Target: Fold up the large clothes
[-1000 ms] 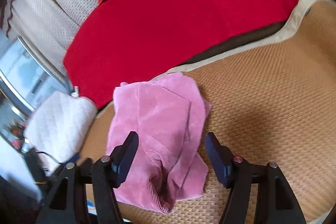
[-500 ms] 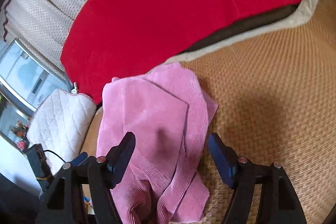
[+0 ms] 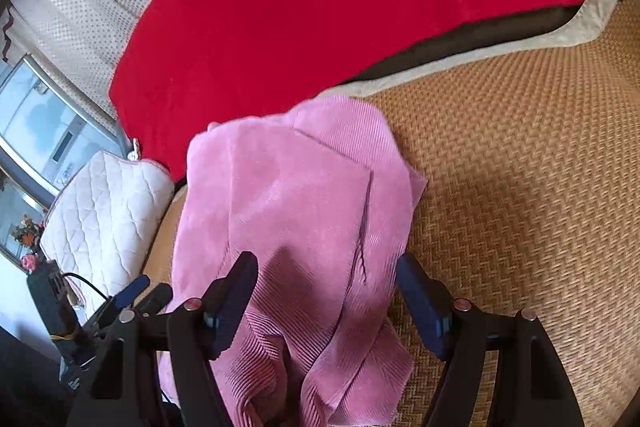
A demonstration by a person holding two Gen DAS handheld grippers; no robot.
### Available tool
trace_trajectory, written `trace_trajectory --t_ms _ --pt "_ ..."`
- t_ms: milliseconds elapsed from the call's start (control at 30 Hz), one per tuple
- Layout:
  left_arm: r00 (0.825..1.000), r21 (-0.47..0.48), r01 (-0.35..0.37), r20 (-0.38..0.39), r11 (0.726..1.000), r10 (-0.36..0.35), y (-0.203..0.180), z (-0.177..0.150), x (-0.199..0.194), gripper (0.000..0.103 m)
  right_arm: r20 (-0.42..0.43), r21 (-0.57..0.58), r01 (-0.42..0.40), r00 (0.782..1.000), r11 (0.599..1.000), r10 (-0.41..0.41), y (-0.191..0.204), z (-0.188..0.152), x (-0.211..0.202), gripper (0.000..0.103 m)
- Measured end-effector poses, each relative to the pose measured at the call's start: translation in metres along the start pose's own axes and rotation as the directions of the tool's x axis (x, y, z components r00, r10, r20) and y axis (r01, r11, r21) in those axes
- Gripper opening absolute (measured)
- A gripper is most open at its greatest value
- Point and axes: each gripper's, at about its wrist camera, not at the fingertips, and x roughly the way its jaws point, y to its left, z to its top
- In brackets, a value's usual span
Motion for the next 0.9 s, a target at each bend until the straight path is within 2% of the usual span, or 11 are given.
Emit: trace_trajectory --t_ms 367,467,533,633,733,900 --pt "1.0 -0.01 0.017 -0.006 1.0 -0.017 0.0 0.0 0.001 0.093 0.006 0.023 -0.021 1.0 1.0 0.02 -0.006 0.005 0.005 0.076" --pt "0.997 -0.032 0.069 -0.02 0.997 -0.07 0.003 0.002 0.003 0.093 0.002 0.034 -0.038 0.999 0.999 0.038 -0.008 0.005 0.007 0.076" --pt "0.989 -0.055 0.139 -0.035 0.989 -0.142 0.007 0.002 0.005 0.093 0.0 0.039 -0.058 0.998 0.998 0.058 -0.01 0.006 0.008 0.076" --pt "0.96 -0.105 0.262 -0.071 0.959 -0.27 0.007 0.0 0.016 0.093 -0.02 0.063 -0.089 0.996 0.994 0.09 -0.015 0.006 0.014 0.076" --pt "0.927 -0.174 0.345 -0.092 0.922 -0.364 0.011 -0.001 0.027 0.093 -0.032 0.088 -0.12 0.992 0.989 0.123 -0.02 0.005 0.02 0.077" --pt "0.856 -0.314 0.456 -0.101 0.833 -0.507 0.015 -0.008 0.047 0.093 -0.032 0.13 -0.176 0.983 0.976 0.182 -0.027 0.003 0.028 0.078"
